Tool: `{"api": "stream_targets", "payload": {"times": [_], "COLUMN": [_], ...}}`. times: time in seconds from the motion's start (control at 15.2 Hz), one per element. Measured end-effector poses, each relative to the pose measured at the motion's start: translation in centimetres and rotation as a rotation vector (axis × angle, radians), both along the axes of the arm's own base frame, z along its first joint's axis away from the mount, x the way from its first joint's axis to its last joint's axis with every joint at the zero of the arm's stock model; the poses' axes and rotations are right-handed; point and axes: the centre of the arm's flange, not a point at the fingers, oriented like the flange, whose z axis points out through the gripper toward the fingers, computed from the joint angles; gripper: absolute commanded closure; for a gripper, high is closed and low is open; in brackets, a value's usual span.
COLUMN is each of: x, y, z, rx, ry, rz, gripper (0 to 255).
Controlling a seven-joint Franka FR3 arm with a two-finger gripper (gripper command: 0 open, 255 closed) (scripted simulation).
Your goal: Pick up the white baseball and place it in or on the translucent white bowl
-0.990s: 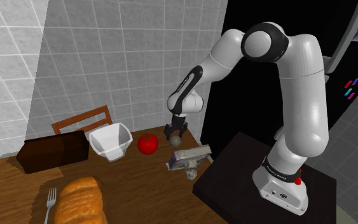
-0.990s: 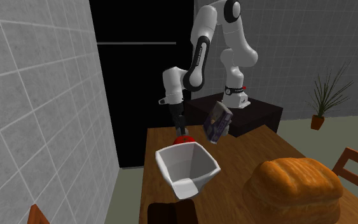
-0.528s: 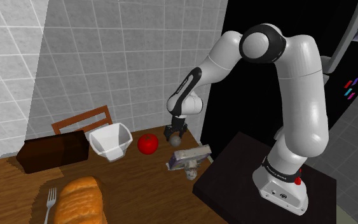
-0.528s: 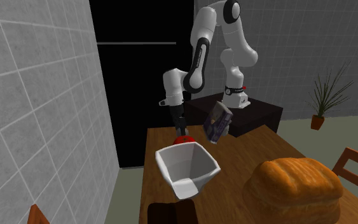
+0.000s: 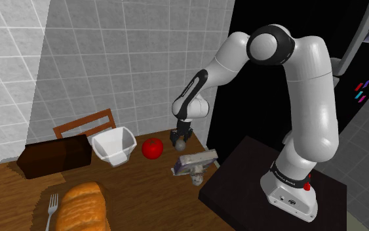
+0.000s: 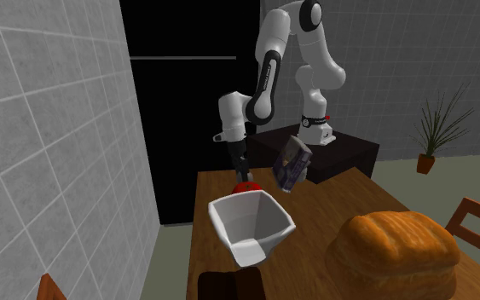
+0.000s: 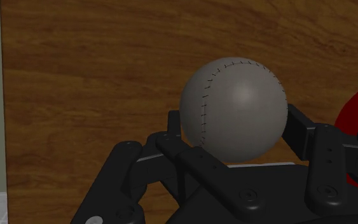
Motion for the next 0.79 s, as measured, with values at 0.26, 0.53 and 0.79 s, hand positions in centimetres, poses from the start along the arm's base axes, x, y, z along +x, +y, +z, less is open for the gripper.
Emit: {"api": "stream_targets", "payload": {"times": [0.26,0.53,0.79], "x": [0.0,0.1,0.0], "y": [0.0,0.1,0.1], "z": [0.0,1.5,3.7], "rx": [0.0,0.0,0.0], "ry": [0.0,0.001,0.0], "rz": [0.0,0.001,0.001], "gripper": [255,255,255]}}
